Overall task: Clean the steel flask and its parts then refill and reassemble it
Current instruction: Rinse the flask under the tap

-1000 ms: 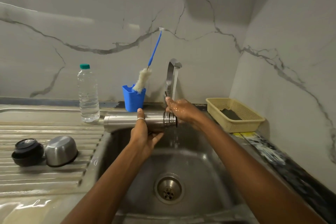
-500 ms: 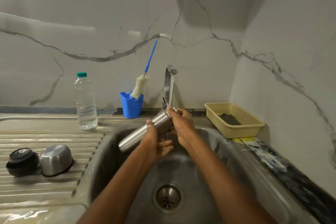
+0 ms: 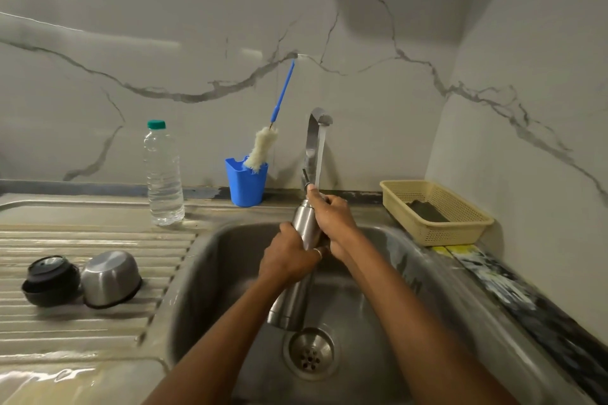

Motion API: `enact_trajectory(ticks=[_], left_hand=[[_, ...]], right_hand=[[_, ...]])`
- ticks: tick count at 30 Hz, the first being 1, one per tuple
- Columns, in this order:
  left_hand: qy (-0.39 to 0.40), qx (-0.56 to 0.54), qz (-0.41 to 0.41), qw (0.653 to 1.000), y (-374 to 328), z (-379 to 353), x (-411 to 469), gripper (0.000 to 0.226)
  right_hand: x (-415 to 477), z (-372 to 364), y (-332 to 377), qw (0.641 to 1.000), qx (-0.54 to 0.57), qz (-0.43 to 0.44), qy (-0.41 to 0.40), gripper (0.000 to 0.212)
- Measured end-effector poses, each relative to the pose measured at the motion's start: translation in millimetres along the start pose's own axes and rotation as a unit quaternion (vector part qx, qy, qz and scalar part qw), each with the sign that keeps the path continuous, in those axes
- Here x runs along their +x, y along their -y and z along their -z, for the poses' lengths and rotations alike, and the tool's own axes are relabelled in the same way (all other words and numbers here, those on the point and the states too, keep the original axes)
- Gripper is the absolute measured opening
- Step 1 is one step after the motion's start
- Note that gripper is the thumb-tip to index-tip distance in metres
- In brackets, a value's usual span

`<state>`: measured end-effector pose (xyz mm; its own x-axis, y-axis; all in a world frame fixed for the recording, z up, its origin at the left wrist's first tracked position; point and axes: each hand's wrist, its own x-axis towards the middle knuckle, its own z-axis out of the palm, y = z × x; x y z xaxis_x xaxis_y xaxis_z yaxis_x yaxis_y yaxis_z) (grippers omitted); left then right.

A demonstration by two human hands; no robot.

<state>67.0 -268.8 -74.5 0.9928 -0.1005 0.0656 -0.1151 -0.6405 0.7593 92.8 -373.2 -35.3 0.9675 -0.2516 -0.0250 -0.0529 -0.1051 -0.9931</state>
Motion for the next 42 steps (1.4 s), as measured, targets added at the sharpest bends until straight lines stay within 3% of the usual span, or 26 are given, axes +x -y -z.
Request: enact_trajectory(ticks=[3,7,10,12,16,21,24,29,31,34,37,39,42], left_hand=[[0.019,-0.129,0.029,0.991,-1,3,6,0.071],[0.033,-0.339,0.089,0.936,-6,4,11,0.084],[0.030,-0.386,0.077,0.919,-13,1,8,0.067],[0.028,-0.400,0.063,0.914,-13,-2,8,0.059],[0.038,-0.395,0.069,0.915,-11,1,4,0.053],[0.076,-0.412,0.084,0.904,-17,-1,-4,0.055],[0.085,-0.435,0.115,0.889,-23,-3,-10,0.066],[0.054,-0.509,0.099,0.853,-26,1,-13,0.063],[0.035,-0.525,0.092,0.845,-21,4,-8,0.064],[0.029,-0.520,0.101,0.848,-18,3,-3,0.057],[0.074,-0.525,0.099,0.842,-23,0,-7,0.054],[0.093,-0.533,0.096,0.836,-27,-2,-11,0.053],[0.070,-0.502,0.099,0.856,-24,-1,-11,0.056]], right_hand=[[-2,4,2,1.000,-0.003,0.002,0.025,0.057],[-15,19,-2,0.990,-0.057,-0.066,0.110,0.074],[-28,28,-6,0.978,-0.085,-0.055,0.181,0.071],[-32,30,-9,0.978,-0.091,-0.026,0.187,0.070],[-32,30,-14,0.983,-0.131,-0.002,0.126,0.075],[-28,19,-23,0.956,-0.260,0.129,-0.052,0.069],[-31,15,-24,0.945,-0.282,0.155,-0.064,0.067],[-32,11,-20,0.965,-0.194,0.152,0.086,0.073],[-29,11,-21,0.972,-0.136,0.166,0.091,0.063],[-27,4,-23,0.977,-0.119,0.174,0.029,0.047],[-22,3,-23,0.994,-0.035,0.099,0.019,0.034],[-21,8,-22,0.996,0.048,0.045,0.057,0.040],[-21,11,-22,0.998,0.041,0.027,0.048,0.049]])
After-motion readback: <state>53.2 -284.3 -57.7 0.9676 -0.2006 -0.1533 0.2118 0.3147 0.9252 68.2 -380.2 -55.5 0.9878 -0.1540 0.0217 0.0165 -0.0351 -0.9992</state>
